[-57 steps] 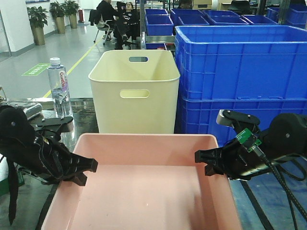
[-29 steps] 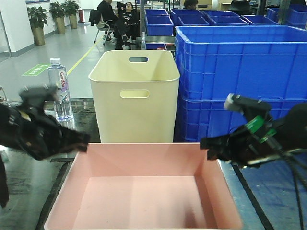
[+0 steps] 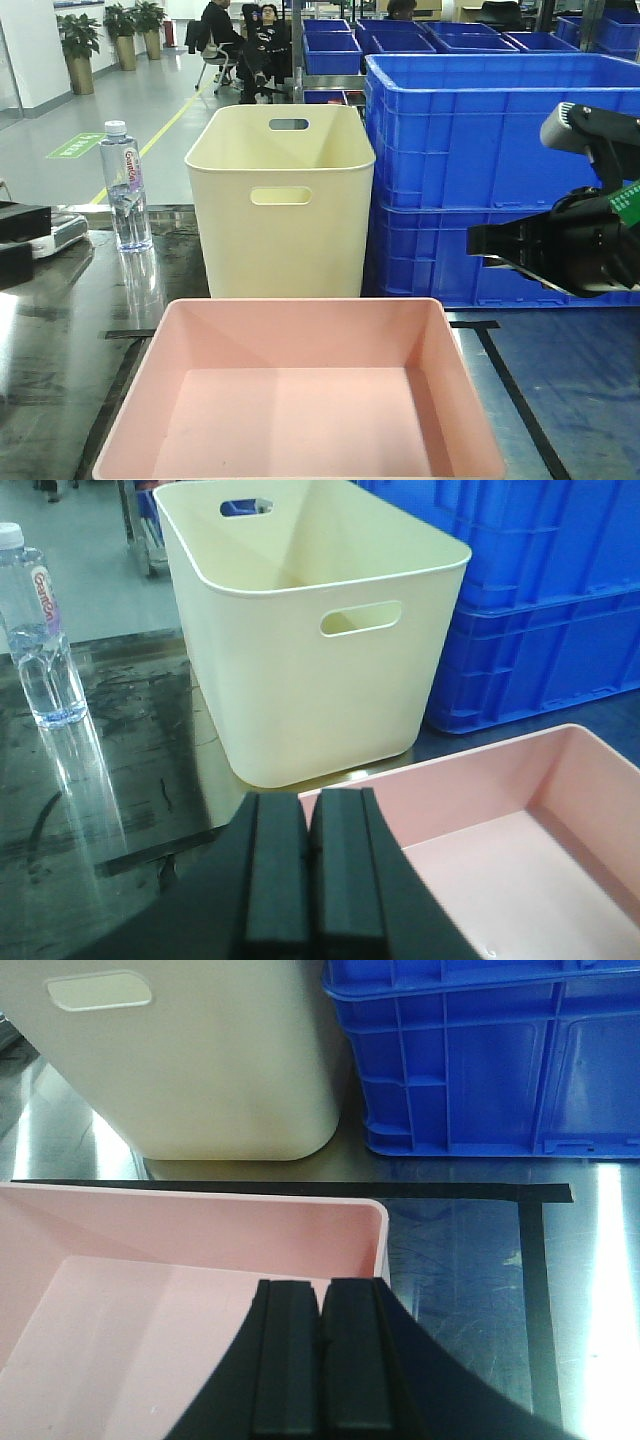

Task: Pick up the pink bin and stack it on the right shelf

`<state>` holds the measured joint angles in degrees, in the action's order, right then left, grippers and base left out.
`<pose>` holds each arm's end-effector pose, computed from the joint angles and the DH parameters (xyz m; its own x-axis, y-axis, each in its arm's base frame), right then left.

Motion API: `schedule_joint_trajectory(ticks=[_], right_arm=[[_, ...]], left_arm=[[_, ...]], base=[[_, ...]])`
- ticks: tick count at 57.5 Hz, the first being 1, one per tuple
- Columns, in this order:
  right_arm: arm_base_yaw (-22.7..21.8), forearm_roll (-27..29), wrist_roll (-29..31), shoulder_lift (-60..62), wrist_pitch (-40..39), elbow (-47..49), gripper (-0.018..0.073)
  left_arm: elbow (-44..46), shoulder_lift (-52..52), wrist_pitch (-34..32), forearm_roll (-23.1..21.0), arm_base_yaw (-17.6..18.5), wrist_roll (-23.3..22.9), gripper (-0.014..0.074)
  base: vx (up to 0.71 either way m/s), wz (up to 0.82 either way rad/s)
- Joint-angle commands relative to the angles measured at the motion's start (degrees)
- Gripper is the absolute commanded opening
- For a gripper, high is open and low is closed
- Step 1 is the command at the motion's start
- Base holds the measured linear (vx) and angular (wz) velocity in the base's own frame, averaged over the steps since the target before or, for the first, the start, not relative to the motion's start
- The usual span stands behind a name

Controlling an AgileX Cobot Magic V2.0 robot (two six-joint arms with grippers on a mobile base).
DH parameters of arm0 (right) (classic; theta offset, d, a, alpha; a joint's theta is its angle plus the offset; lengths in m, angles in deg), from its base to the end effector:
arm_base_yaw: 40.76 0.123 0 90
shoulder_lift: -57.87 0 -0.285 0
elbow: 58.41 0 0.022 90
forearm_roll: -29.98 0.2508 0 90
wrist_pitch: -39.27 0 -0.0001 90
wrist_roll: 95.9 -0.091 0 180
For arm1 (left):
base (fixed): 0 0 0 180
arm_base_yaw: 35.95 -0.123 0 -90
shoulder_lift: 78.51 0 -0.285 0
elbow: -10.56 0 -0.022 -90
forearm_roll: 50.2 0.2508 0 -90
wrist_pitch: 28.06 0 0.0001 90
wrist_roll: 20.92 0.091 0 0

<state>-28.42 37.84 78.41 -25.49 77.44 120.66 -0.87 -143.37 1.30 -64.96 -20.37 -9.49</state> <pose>0.2827 0.0697 0.4045 -0.5676 0.0859 -0.8188 -0.1696 0.9610 0.2183 0.1940 -0.0659 0.4386 -0.2566 0.0445 -0.9655 0.3762 0.9248 -0.0573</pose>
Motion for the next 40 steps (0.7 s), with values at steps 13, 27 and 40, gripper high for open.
schedule_joint_trajectory(ticks=[13,27,40], right_arm=[[-0.45,-0.14,0.75,1.63,-3.94,1.84,-0.0013],[-0.45,-0.14,0.75,1.63,-3.88,1.84,-0.0013],[-0.45,-0.14,0.75,1.63,-3.88,1.84,-0.0013]], left_arm=[[1.32,2.09,-4.35,-0.51,0.02,0.07,-0.0008],[-14.69,10.62,-18.19,7.02,-0.38,-2.28,-0.0006],[-43.73,30.11,-29.36,11.91,-7.11,-11.84,-0.0003]], base=[[0.00,0.00],[0.00,0.00],[0.00,0.00]])
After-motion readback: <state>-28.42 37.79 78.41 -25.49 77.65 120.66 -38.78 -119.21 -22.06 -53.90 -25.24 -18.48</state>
